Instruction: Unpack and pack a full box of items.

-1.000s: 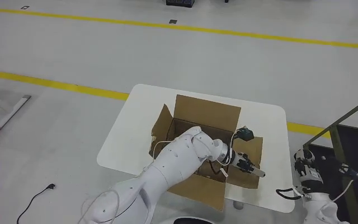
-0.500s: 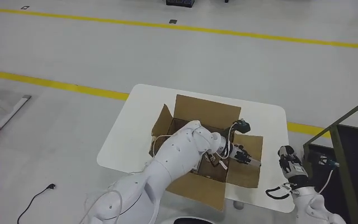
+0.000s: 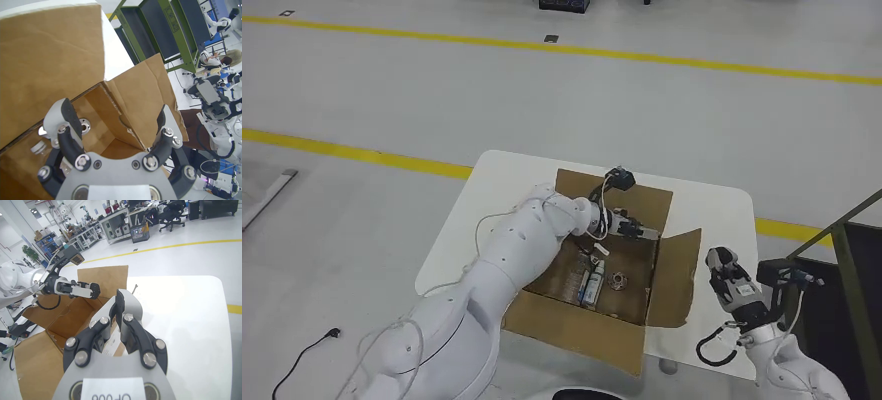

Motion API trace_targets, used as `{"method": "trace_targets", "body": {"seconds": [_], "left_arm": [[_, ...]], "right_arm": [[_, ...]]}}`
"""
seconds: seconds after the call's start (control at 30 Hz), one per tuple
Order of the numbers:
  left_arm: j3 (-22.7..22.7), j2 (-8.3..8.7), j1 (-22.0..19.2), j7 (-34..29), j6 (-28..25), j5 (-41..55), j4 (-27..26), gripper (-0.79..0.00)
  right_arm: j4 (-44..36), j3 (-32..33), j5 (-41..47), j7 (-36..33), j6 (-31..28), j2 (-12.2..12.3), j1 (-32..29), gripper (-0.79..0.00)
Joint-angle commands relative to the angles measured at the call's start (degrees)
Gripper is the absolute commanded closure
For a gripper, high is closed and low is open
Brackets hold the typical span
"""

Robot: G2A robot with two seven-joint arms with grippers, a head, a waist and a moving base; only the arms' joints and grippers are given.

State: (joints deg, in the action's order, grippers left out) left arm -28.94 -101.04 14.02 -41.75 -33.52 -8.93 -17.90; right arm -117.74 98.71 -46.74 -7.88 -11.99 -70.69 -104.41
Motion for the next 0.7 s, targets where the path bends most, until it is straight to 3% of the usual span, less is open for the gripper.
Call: {"method": "trace_targets", "body": {"seconds": [0.0, 0.17, 0.3, 0.53, 0.67], "left_arm": [[-0.47, 1.16, 0.02, -0.13, 0.99, -1.23, -0.93, -0.785], [-0.77, 4.23, 2.03, -0.36, 4.01, -6.63, -4.49, -0.785], [-2.61, 6.99, 4.14, -1.39, 7.84, -8.36, -9.91, -0.785], [-7.68, 12.80, 10.88, -4.58, 18.31, -13.76, -27.82, -0.785], [-7.96, 13.09, 11.32, -4.88, 18.93, -14.16, -28.85, -0.785]], "right_arm": [[-1.67, -0.42, 0.27, -0.81, 0.19, 0.00, 0.63, 0.000], [-4.01, -3.33, 0.81, -3.93, -0.57, 0.03, 2.69, 0.000], [-1.53, -5.94, -3.85, -6.45, -1.23, 0.18, 3.49, 0.000], [4.48, -6.33, -7.28, -7.56, 0.51, 0.31, 2.40, 0.000], [6.46, -5.16, -8.66, -9.60, 0.44, 0.58, 2.12, 0.000]]}}
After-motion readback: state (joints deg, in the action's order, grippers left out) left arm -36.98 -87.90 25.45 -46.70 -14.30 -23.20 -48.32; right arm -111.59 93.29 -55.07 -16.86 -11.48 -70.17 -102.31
